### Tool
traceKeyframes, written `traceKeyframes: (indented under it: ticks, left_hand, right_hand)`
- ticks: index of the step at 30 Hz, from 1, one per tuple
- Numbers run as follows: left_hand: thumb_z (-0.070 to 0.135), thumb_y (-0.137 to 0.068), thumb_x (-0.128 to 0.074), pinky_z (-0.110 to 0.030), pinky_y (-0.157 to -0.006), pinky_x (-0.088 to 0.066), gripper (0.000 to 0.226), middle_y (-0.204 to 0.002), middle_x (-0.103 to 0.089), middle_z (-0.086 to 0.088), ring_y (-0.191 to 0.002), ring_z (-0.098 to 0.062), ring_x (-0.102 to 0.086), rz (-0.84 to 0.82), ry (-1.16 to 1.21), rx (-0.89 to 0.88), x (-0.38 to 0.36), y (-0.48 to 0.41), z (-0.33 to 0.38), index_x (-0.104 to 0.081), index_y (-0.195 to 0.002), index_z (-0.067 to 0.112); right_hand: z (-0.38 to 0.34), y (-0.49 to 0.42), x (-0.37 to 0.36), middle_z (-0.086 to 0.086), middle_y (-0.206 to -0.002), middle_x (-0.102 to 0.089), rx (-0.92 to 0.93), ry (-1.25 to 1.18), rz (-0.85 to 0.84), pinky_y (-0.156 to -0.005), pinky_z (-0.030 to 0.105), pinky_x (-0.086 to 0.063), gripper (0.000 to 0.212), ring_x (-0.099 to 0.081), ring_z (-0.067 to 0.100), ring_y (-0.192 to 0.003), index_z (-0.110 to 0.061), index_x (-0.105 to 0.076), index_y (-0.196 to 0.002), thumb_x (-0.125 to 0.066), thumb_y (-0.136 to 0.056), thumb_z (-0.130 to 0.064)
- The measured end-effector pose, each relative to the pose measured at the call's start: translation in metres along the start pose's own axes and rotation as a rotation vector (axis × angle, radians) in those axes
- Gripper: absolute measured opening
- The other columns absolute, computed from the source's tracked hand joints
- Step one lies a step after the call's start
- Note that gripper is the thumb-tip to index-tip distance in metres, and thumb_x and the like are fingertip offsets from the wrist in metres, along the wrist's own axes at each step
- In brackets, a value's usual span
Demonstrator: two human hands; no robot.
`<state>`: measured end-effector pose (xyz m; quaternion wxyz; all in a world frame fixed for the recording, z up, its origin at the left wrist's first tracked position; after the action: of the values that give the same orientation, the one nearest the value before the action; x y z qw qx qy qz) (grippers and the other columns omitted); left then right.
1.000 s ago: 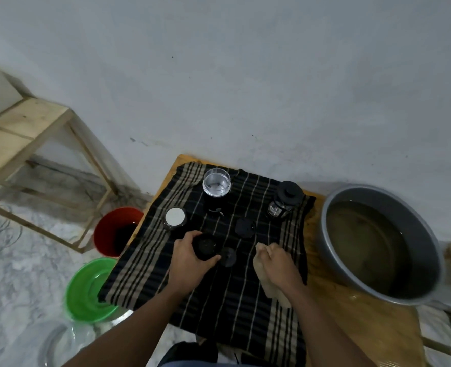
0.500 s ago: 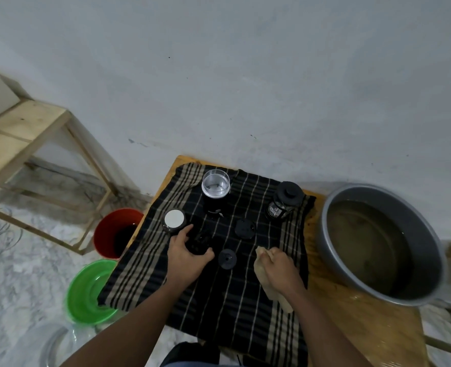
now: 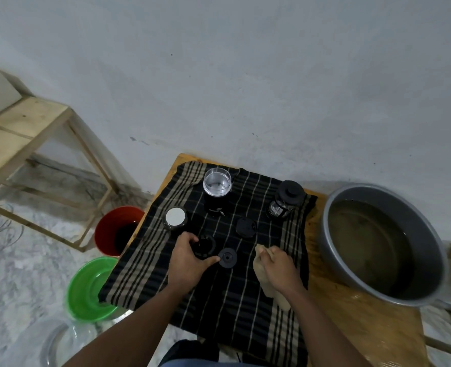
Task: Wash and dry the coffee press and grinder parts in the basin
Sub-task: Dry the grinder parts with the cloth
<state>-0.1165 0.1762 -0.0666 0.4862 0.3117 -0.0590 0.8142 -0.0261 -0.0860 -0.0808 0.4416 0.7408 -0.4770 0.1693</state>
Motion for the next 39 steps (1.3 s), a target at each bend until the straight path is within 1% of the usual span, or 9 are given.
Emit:
traceKeyframes:
  ticks: [5, 9, 11, 16, 24, 27, 31, 34, 39]
  left_hand:
    - [0.058, -0.062, -0.088, -0.035, -0.098, -0.051, 0.084, -0.130, -0.051, 0.008, -0.122, -0.013, -0.050, -0.042, -0.159, -0.128, -0.001, 0.009, 0.021, -0.048, -0.129, 0.026]
    - [0.066, -0.076, -0.067, -0.037, -0.094, -0.039, 0.064, -0.125, -0.054, 0.002, -0.116, -0.018, -0.047, 0.145, -0.345, -0.428, 0.000, 0.006, 0.091, -0.059, -0.123, 0.023]
    - [0.058, -0.082, -0.066, -0.038, -0.091, -0.043, 0.053, -0.120, -0.057, 0.001, -0.111, -0.021, -0.051, 0.036, -0.422, -0.520, -0.027, -0.010, 0.127, -0.060, -0.121, 0.023]
    - [0.040, -0.090, -0.067, -0.046, -0.099, -0.048, 0.073, -0.142, -0.048, -0.011, -0.130, -0.031, -0.047, -0.439, -0.724, -0.332, -0.117, -0.050, 0.129, -0.034, -0.150, 0.015]
    - [0.034, -0.080, -0.077, -0.043, -0.092, -0.051, 0.077, -0.136, -0.055, -0.010, -0.125, -0.032, -0.051, -0.473, -0.803, -0.283, -0.144, -0.068, 0.101, -0.041, -0.145, 0.018]
    - [0.043, -0.070, -0.080, -0.039, -0.092, -0.055, 0.081, -0.126, -0.064, -0.005, -0.114, -0.026, -0.062, -0.404, -0.484, -0.192, -0.133, -0.068, 0.106, -0.051, -0.143, 0.022]
    - [0.025, -0.090, -0.070, -0.034, -0.077, -0.054, 0.028, -0.106, -0.071, -0.009, -0.087, -0.025, -0.069, -0.624, 0.527, 0.451, -0.144, -0.038, 0.100, -0.067, -0.117, 0.017]
    - [0.024, -0.096, -0.064, -0.036, -0.077, -0.056, 0.016, -0.102, -0.069, -0.013, -0.090, -0.028, -0.067, -0.828, 0.681, 0.474, -0.145, -0.020, 0.111, -0.066, -0.108, 0.014]
    - [0.029, -0.087, -0.071, -0.036, -0.082, -0.060, 0.033, -0.099, -0.071, -0.012, -0.087, -0.023, -0.065, -0.924, 0.783, 0.403, -0.136, -0.008, 0.127, -0.072, -0.110, 0.006]
  right_hand:
    - [0.001, -0.001, 0.003, -0.006, -0.088, -0.061, -0.006, -0.044, 0.004, -0.067, 0.031, -0.043, 0.033, -0.060, 0.009, -0.082, -0.022, -0.056, -0.097, -0.038, -0.105, -0.048]
    - [-0.005, -0.001, 0.013, -0.004, -0.085, -0.062, 0.015, -0.085, 0.068, -0.059, 0.025, -0.039, 0.037, -0.059, 0.008, -0.076, -0.018, -0.058, -0.096, -0.038, -0.105, -0.048]
    - [-0.006, 0.000, 0.019, -0.001, -0.082, -0.062, 0.036, -0.111, 0.112, -0.060, 0.030, -0.042, 0.040, -0.061, 0.013, -0.074, -0.015, -0.059, -0.093, -0.039, -0.105, -0.047]
    - [0.006, 0.005, 0.030, -0.005, -0.076, -0.059, 0.026, -0.151, 0.140, -0.058, 0.025, -0.039, 0.036, -0.059, 0.011, -0.072, -0.022, -0.053, -0.082, -0.041, -0.105, -0.046]
    - [0.021, 0.005, 0.045, 0.003, -0.096, -0.067, -0.018, -0.181, 0.155, -0.072, 0.030, -0.041, 0.041, -0.063, 0.019, -0.089, -0.009, -0.064, -0.104, -0.041, -0.106, -0.043]
    - [0.023, 0.007, 0.051, 0.001, -0.089, -0.066, -0.015, -0.224, 0.198, -0.069, 0.029, -0.042, 0.036, -0.063, 0.017, -0.084, -0.012, -0.062, -0.095, -0.043, -0.106, -0.040]
    - [0.017, 0.011, 0.069, -0.005, -0.075, -0.059, 0.021, -0.371, 0.297, -0.060, 0.026, -0.039, 0.034, -0.058, 0.010, -0.070, -0.020, -0.057, -0.082, -0.043, -0.106, -0.040]
    - [-0.006, 0.012, 0.086, -0.004, -0.088, -0.061, 0.117, -0.505, 0.343, -0.070, 0.018, -0.041, 0.024, -0.057, 0.005, -0.082, -0.024, -0.064, -0.090, -0.047, -0.106, -0.032]
    - [-0.061, 0.008, 0.076, 0.002, -0.104, -0.060, 0.267, -0.513, 0.042, -0.079, 0.005, -0.042, 0.022, -0.059, -0.006, -0.090, -0.024, -0.073, -0.100, -0.052, -0.105, -0.017]
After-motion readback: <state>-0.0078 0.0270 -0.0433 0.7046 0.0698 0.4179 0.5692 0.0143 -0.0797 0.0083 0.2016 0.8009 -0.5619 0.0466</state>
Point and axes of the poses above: each hand's wrist, its own y-axis away from the middle knuckle, its own x-axis out of the back of the hand, z = x × y, the point moved 10 cm from there along -y, towards the middle knuckle
